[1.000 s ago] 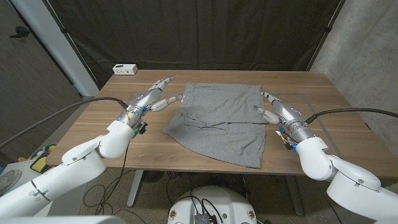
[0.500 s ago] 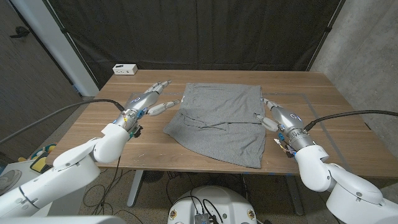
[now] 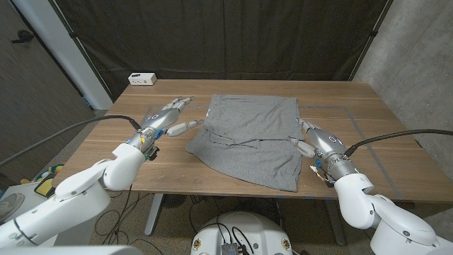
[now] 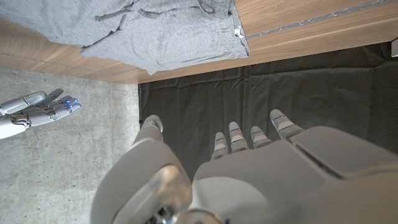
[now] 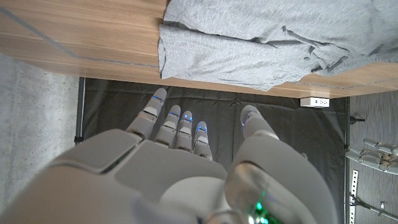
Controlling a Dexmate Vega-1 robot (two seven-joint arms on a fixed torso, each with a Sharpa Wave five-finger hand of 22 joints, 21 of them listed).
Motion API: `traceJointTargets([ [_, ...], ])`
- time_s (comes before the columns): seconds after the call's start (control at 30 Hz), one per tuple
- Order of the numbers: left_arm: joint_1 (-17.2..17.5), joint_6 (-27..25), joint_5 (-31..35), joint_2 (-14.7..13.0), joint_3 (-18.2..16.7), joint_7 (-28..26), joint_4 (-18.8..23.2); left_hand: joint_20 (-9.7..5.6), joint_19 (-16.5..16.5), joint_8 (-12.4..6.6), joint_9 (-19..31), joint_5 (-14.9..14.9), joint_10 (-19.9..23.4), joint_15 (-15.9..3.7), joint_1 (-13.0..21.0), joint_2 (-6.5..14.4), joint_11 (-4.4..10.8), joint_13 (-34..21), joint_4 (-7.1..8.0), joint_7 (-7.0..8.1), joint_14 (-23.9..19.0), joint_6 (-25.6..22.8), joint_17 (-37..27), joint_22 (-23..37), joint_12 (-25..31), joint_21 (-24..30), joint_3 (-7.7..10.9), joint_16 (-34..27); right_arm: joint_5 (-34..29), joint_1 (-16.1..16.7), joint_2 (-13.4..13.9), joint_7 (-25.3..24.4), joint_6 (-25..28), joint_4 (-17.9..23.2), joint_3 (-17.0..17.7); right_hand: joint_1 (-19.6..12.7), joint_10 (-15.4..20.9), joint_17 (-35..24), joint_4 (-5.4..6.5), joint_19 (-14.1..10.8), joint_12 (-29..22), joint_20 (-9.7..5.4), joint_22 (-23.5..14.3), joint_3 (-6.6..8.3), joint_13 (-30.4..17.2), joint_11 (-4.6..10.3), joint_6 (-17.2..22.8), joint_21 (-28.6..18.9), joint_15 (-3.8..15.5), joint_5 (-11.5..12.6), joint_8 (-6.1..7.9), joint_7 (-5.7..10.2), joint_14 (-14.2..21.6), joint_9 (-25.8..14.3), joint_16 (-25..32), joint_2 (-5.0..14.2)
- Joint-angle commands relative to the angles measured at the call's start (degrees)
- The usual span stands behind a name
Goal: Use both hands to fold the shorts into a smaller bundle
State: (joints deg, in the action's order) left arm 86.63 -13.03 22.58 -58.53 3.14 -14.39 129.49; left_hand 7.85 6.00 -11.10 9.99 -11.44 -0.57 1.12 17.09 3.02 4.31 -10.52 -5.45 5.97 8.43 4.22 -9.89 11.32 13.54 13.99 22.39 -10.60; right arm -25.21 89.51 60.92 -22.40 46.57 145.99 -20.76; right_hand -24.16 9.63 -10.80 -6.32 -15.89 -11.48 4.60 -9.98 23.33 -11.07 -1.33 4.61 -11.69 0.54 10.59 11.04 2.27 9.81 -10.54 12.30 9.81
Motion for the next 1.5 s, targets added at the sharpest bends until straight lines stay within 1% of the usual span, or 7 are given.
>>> traceJointTargets([
  [0.03,2.09,-3.26,2.55,-0.15,-0.96,3.03,1.55,0.15,-0.46,-0.38,0.23,-0.06,0.64,0.13,0.77,-0.06,0.20,-0.33,-0.45,0.10,-0.31,-0.62,-0.02,0.09,0.27,0.19,0.26,-0.17,-1.85,-0.09,0.84,0.39,4.05,1.76,-3.54,-0.79,0.52,-0.29,0.33,-0.39,-0.35,0.06,-0.19,0.09,-0.11,0.05,0.32,-0.22,0.21,-0.14,0.33,0.18,0.50,-0.19,0.39,0.06],
  [0.33,2.61,-5.23,3.88,-0.61,-0.70,4.78,1.87,0.01,-1.00,-0.64,0.23,-0.17,1.59,-0.04,1.79,-0.09,0.72,-0.32,-1.26,0.24,-0.81,-1.65,-0.01,0.02,0.39,0.26,0.48,-0.25,-2.73,-2.24,1.39,2.72,7.70,2.50,-7.53,-1.19,1.01,-0.26,0.19,-0.53,-0.43,-0.09,-0.18,0.15,-0.12,0.01,0.99,-0.22,0.50,-0.10,0.54,-0.01,0.74,-0.21,0.41,0.02],
  [0.47,2.83,-5.58,3.53,-1.21,-0.87,6.24,1.89,0.02,-1.26,-0.64,0.23,-0.21,1.95,-0.01,2.24,0.07,0.54,-0.32,-1.54,0.06,-0.98,-1.87,0.00,-0.01,0.42,0.30,0.65,-0.25,-1.11,-1.84,1.60,2.66,7.53,2.86,-7.25,-1.25,1.14,-0.29,0.24,-0.57,-0.44,-0.17,-0.18,0.14,-0.13,0.00,1.62,-0.21,0.65,-0.10,0.75,0.11,0.79,-0.22,0.43,0.07],
  [0.53,2.94,-5.87,3.53,-1.39,-0.91,6.65,1.91,-0.04,-1.36,-0.63,0.23,-0.22,2.10,0.00,2.45,0.21,0.46,-0.32,-1.65,0.03,-1.05,-1.93,0.01,-0.03,0.43,0.31,0.75,-0.25,-2.20,-3.51,1.78,4.01,9.53,3.28,-9.43,-1.25,1.27,-0.31,0.27,-0.62,-0.47,-0.19,-0.19,0.11,-0.13,0.12,1.78,-0.22,0.69,-0.11,0.79,0.13,0.86,-0.22,0.46,0.06],
  [0.63,3.21,-6.09,3.21,-1.47,-1.13,7.12,1.91,-0.10,-1.50,-0.68,0.23,-0.23,2.39,-0.07,2.75,0.39,0.46,-0.32,-1.80,0.00,-1.28,-2.23,0.01,-0.05,0.47,0.33,0.88,-0.30,-1.11,-4.12,2.07,4.77,9.53,3.42,-9.93,-1.28,1.86,-0.35,0.34,-0.74,-0.65,-0.20,-0.19,0.07,-0.14,0.04,2.22,-0.25,0.67,-0.12,0.91,0.07,0.93,-0.23,0.49,0.09],
  [1.1,2.78,-8.94,4.48,-3.75,0.07,9.94,2.57,0.11,-3.97,-1.74,0.22,-0.30,6.17,-0.87,6.44,1.93,1.18,-0.28,-3.47,1.27,-4.59,-7.81,0.11,-0.26,0.93,0.70,2.24,-0.64,-1.42,-7.39,2.87,5.93,13.02,4.69,-15.23,-1.84,3.12,-0.48,0.51,-1.79,-0.84,-0.39,-0.19,0.29,-0.16,0.03,3.05,-0.52,1.40,-0.04,0.98,0.11,2.91,-0.24,1.25,0.48],
  [1.5,2.57,-12.41,7.39,-5.99,1.55,10.90,3.93,-0.11,-7.51,-2.18,0.21,-0.65,9.11,-1.27,10.02,0.64,1.69,-0.25,-4.70,1.45,-7.48,-11.97,0.14,-0.43,1.09,1.42,2.64,-0.79,-1.88,-9.94,3.63,7.49,16.18,5.93,-20.19,-2.86,5.00,-0.39,0.00,-2.29,-1.23,-0.37,-0.17,0.46,-0.18,-0.37,4.67,-0.54,1.57,0.03,1.32,0.06,4.02,-0.24,1.46,-0.02],
])
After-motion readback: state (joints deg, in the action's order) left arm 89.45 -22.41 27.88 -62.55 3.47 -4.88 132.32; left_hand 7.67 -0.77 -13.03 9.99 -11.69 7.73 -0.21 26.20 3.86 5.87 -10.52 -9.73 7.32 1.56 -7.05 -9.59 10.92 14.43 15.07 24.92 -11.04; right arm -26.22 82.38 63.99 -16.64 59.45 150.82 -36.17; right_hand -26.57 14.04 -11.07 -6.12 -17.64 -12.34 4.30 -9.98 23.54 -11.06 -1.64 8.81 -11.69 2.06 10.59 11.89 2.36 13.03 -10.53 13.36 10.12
